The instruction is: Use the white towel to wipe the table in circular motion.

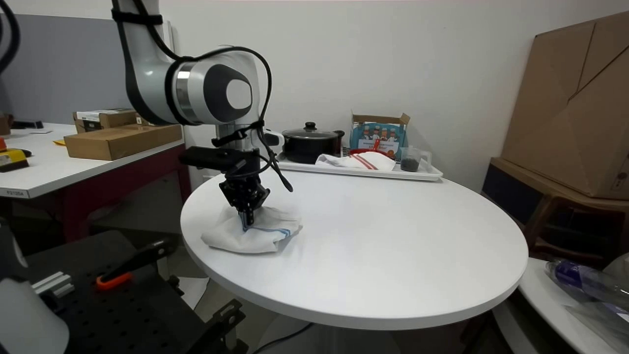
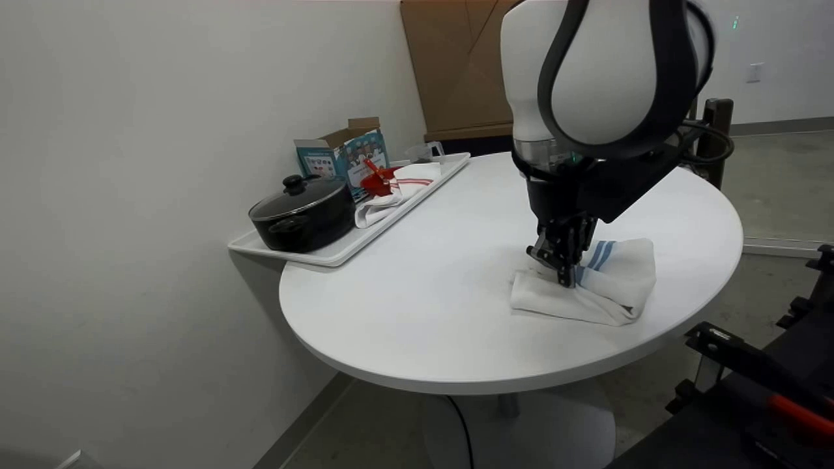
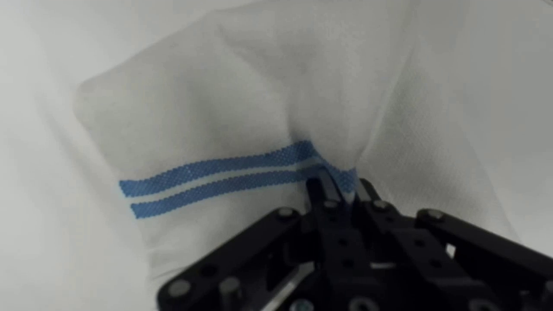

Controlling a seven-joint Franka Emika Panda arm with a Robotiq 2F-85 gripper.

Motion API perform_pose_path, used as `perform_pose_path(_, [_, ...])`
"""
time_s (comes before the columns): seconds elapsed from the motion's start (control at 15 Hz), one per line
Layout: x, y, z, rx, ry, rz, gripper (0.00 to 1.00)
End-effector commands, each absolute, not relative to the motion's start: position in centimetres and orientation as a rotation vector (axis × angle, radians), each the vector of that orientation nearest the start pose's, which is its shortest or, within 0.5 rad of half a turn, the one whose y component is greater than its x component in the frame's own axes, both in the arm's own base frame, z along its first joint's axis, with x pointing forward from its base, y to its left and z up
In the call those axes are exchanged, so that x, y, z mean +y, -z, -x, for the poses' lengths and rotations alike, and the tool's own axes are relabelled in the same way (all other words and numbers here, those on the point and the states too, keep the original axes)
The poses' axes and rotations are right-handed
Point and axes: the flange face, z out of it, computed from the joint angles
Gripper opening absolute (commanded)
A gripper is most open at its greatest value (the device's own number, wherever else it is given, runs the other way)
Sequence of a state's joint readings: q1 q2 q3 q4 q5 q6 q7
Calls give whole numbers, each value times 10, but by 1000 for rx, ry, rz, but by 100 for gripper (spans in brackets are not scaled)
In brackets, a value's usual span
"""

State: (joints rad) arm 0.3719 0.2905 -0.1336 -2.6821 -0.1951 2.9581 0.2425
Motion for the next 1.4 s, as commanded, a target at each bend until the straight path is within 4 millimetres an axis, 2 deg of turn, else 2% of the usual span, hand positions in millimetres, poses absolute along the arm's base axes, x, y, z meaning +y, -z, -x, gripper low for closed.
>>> perform_pose_path(0.0, [114, -131, -379, -325, -29, 3204, 1])
perform_pose_path(0.2, [139, -124, -395, -364, -9, 3166, 2])
perform_pose_path(0.4, [168, -116, -431, -341, -3, 3117, 2])
perform_pose_path(0.47, [172, -117, -442, -323, 1, 3107, 2])
perform_pose_path(0.6, [168, -123, -474, -284, 11, 3100, 2])
perform_pose_path(0.73, [149, -132, -503, -235, 34, 3115, 2])
perform_pose_path(0.87, [113, -139, -525, -169, 57, 3141, 2])
perform_pose_path(1.0, [65, -146, -534, -69, 61, 3153, 2])
perform_pose_path(1.13, [16, -150, -527, 24, 46, 3163, 2])
perform_pose_path(1.2, [-6, -151, -512, 76, 30, 3164, 2])
perform_pose_path(1.27, [-22, -149, -505, 109, 16, 3167, 2])
perform_pose_path(1.33, [-28, -145, -485, 116, -23, 3165, 2])
